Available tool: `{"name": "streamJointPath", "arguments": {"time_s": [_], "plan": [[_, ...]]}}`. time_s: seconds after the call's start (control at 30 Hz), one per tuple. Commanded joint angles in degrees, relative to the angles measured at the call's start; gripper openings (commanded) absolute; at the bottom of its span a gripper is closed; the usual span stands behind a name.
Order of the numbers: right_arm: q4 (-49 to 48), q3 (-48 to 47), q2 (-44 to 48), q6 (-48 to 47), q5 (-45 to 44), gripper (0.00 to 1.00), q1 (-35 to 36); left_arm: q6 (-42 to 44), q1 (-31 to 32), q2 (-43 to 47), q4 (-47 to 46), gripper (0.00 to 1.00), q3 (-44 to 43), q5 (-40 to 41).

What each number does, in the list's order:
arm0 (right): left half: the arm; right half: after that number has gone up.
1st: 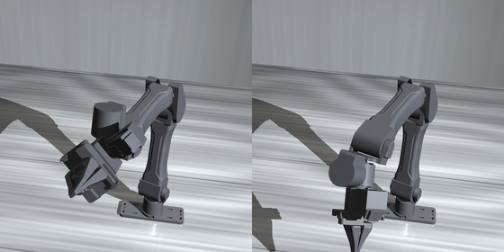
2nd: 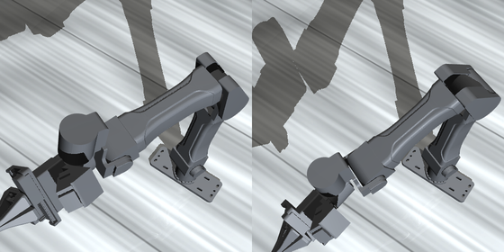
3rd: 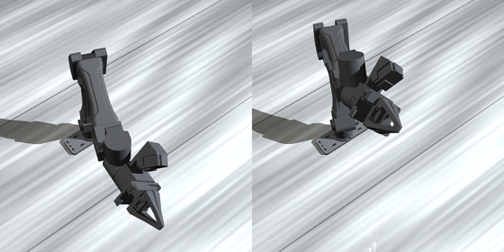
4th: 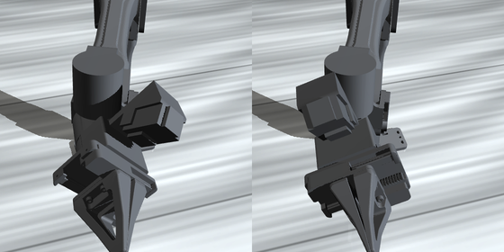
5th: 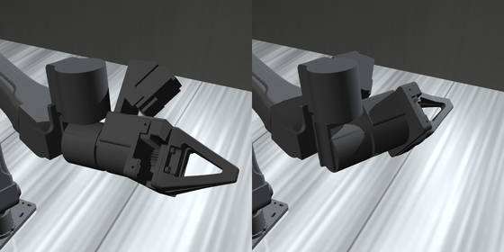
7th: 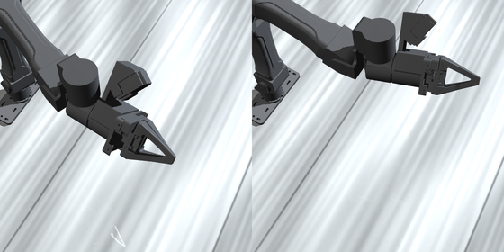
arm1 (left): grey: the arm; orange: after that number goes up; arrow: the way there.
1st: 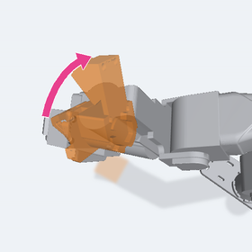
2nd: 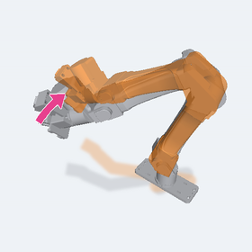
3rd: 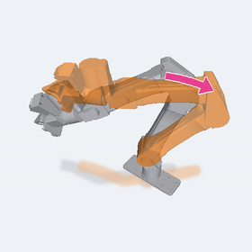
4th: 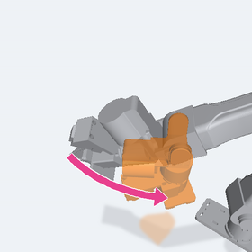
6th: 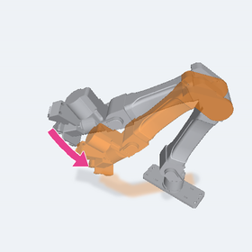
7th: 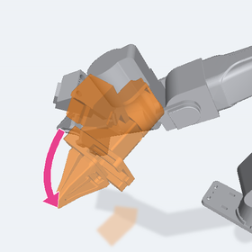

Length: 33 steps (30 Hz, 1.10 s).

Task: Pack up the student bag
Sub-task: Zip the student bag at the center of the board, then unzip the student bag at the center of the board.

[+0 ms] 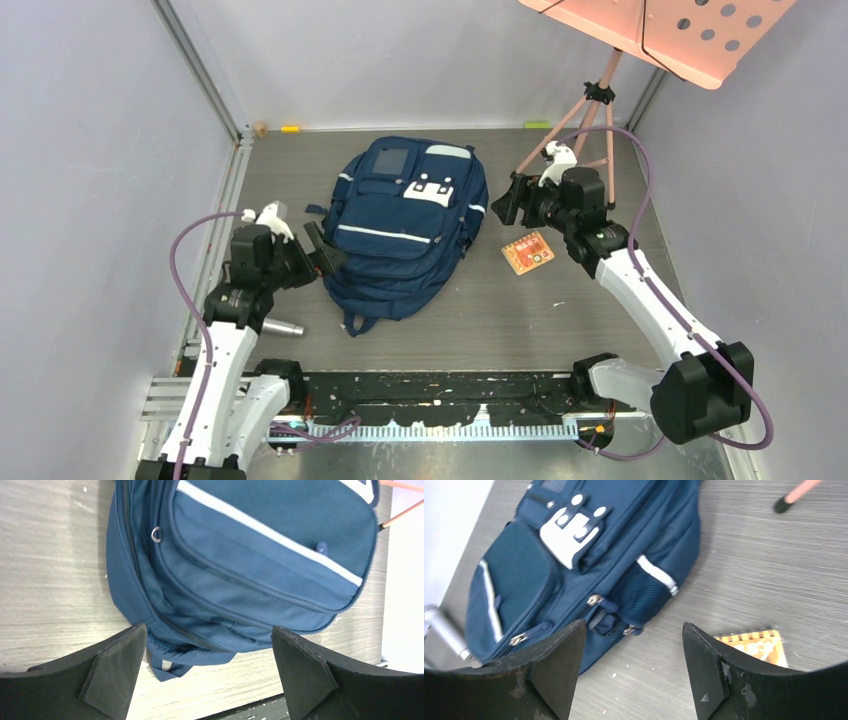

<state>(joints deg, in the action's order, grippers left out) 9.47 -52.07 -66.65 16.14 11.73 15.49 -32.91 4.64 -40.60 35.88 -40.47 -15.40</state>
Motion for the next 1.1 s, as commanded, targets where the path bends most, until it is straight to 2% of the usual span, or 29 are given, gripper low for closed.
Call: {"name": "streamJointPath", "arguments": {"time_s": [0.0,0.2,0.33,0.5,0.67,0.9,0.97,1.07], "plan": [[2.40,-2.24,0.62,-0.99,9.96,0.77,1.20,5.51,-0.29,-4.64,1.67,1.00,-6.16,-1.29],[0.34,-4.72,-1.73,-0.89,11.82,0.77,7.11,6.60,-2.25,-17.28,-6.05,1.00,-12.06,-8.67],[-1.62,-5.95,-4.75,-1.93,10.67,0.78,12.77,4.06,-8.39,-26.26,-13.73,1.00,-15.03,-15.81],[-4.15,-8.10,-10.90,-2.90,11.87,0.78,15.72,3.55,-10.01,-36.47,-17.50,0.97,-19.11,-17.75],[-4.94,-11.05,-15.57,-4.28,13.17,0.78,16.95,7.72,-9.93,-43.73,-13.80,0.95,-23.76,-17.11],[-3.73,-13.15,-18.87,-5.08,15.83,0.78,18.41,7.95,-9.33,-49.47,-11.64,0.92,-24.75,-20.59],[-3.07,-12.81,-18.52,-4.98,16.43,0.78,18.93,8.47,-8.86,-50.35,-10.57,0.87,-25.04,-20.66],[-1.91,-11.68,-17.29,-4.45,17.72,0.77,19.84,8.90,-7.96,-51.12,-9.50,0.68,-25.59,-21.83]]}}
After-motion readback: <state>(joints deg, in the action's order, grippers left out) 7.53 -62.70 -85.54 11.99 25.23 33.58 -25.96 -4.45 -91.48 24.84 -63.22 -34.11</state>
